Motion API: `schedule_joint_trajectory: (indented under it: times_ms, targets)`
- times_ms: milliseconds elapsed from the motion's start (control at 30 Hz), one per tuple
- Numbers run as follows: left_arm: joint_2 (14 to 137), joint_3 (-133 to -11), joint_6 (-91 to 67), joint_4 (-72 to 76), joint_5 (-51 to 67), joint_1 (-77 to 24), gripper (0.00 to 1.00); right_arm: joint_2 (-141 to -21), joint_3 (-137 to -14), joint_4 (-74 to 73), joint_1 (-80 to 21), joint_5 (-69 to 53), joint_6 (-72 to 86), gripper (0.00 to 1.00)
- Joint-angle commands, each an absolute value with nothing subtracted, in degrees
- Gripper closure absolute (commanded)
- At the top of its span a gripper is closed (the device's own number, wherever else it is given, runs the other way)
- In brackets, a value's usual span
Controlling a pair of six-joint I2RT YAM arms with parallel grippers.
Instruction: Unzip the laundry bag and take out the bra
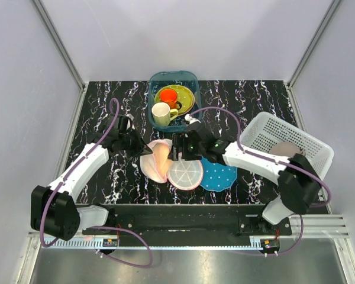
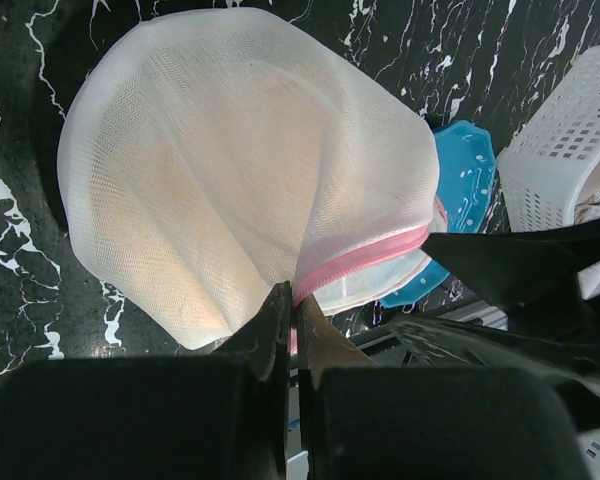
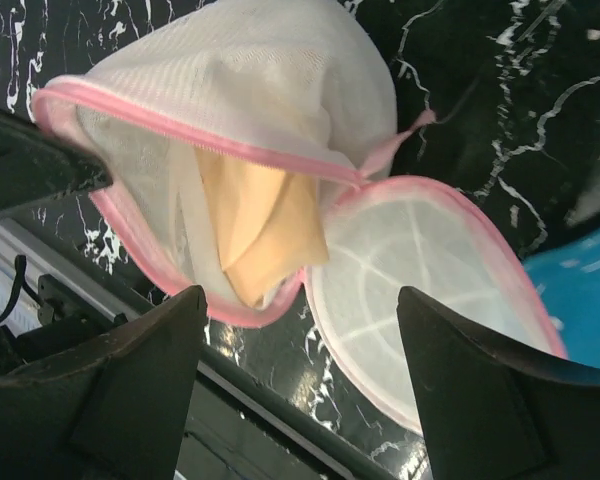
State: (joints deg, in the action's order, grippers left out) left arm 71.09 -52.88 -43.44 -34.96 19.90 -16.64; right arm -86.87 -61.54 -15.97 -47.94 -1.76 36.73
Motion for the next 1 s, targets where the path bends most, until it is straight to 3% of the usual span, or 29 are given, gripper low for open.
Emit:
schedule_joint_trajectory:
  times_ms: [0, 133, 367, 467, 500, 567, 967]
  targets:
    - [69.9, -53.8, -43.6, -33.0, 19.2, -16.4, 1.00, -92.3, -65.8, -6.6, -48.9, -5.1, 40.7, 0.17]
    - [70.1, -53.5, -43.4, -33.0, 19.8, -16.4, 1.00, -96.8, -67.4, -4.0, -49.0, -5.6, 40.9, 0.19]
    - [69.4, -53.4, -43.5, -33.3, 19.8, -16.4, 1.00, -100.5, -68.1, -1.8, -49.2, -9.1, 40.9, 0.44]
    - [69.2, -53.3, -43.6, -33.3, 19.8, -16.4, 1.00, -99.4, -66.9, -2.4, -49.2, -8.7, 40.2, 0.73]
    - [69.0, -53.3, -43.6, -33.4, 19.6, -16.4, 1.00, -99.1, -66.5, -2.5, -49.1, -8.2, 39.9, 0.89]
    - [68.8, -53.3, -43.7, -33.3, 19.3, -16.3, 1.00, -97.8, -65.9, -3.6, -49.1, -8.1, 39.2, 1.00]
    - [68.9, -51.9, -45.5, -33.3, 18.0, -14.3, 1.00, -88.1, -66.9, -6.1, -49.2, -22.8, 30.5, 1.00]
